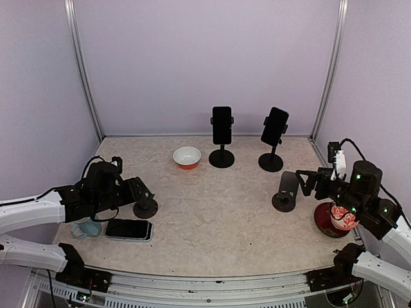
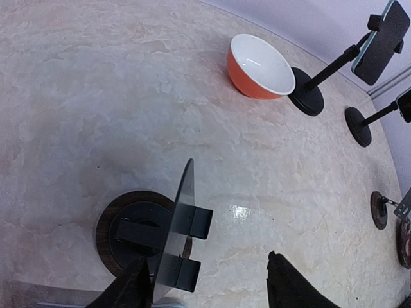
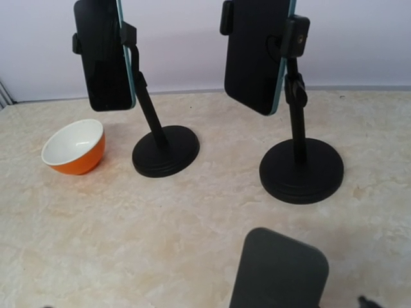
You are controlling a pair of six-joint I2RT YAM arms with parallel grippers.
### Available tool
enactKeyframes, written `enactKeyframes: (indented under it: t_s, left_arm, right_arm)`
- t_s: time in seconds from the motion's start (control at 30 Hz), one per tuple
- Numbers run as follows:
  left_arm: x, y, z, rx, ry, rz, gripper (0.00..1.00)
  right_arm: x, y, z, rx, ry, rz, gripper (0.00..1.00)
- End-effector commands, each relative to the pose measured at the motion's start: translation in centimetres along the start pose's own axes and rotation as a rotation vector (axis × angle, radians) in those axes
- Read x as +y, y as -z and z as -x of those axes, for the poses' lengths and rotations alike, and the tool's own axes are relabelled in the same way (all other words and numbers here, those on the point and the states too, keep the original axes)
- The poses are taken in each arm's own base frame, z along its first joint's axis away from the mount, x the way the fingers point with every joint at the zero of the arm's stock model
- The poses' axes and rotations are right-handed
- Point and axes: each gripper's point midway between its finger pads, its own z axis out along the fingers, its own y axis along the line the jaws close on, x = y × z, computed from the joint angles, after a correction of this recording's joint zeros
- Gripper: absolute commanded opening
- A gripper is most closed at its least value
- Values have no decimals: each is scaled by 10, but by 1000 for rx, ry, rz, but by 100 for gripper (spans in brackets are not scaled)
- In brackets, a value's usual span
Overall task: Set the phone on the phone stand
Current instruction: Pick up the phone stand from the center of the board.
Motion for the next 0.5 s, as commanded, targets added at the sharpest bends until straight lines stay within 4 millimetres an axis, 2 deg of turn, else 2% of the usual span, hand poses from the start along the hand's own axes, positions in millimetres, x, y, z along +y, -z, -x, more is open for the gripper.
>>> enactKeyframes:
  t_s: [0.0, 0.2, 0.27, 0.37, 0.47]
  left_arm:
    - [-1, -4, 9, -16, -39, -1, 49]
    - [1, -12, 18, -17, -88, 23, 25]
    - [1, -14, 23, -24, -99, 25, 14]
    - [-8, -15, 29, -29, -128, -10, 1]
    - [-26, -11, 42, -51, -199, -67, 0]
  right_arm:
    - [3, 1, -1, -5, -8, 16, 100]
    - [3, 2, -1, -7, -8, 16, 100]
    - [3, 2, -2, -7, -8, 17, 100]
    - [3, 2, -2, -7, -7, 20, 100]
    - [3, 2, -1, -9, -7, 18, 100]
